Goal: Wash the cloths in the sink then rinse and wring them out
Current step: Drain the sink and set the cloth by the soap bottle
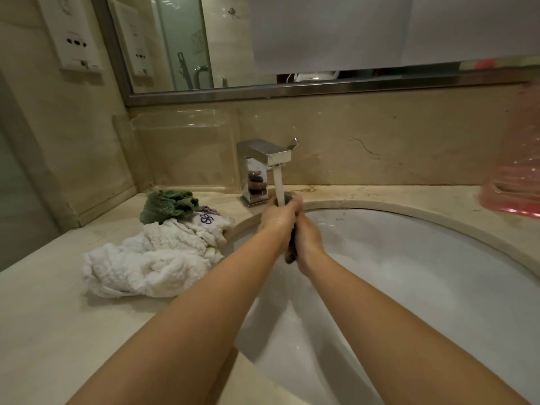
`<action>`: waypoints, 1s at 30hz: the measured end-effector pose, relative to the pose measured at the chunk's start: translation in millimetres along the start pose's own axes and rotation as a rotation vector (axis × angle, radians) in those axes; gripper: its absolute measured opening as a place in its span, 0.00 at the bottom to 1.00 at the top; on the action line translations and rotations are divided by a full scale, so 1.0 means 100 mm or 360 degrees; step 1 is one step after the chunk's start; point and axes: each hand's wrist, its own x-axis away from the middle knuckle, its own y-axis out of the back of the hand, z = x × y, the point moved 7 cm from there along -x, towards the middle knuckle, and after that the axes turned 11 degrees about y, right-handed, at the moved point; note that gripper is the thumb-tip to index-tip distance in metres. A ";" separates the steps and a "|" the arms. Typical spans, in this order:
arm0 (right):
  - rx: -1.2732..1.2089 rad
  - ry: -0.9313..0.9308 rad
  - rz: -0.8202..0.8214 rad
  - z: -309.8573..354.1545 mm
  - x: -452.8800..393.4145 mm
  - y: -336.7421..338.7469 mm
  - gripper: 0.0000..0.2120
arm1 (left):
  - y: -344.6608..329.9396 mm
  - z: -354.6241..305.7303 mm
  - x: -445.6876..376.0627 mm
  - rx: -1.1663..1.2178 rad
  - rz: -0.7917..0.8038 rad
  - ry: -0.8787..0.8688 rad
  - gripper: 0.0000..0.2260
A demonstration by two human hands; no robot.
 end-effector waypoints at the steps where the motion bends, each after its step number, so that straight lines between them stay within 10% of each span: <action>1: -0.0004 -0.0036 0.0024 -0.02 0.02 -0.02 0.34 | 0.06 -0.04 0.04 0.0006 -0.0081 -0.0036 0.18; 9: -0.0331 -0.0304 0.0547 0.03 0.32 -0.25 0.15 | 0.53 -0.09 0.17 0.0299 -0.0221 -0.0349 0.06; 30: -0.0228 -0.0137 -0.0013 0.16 0.19 -0.22 0.21 | 0.39 -0.29 0.15 -0.0375 -0.0339 -0.0725 0.15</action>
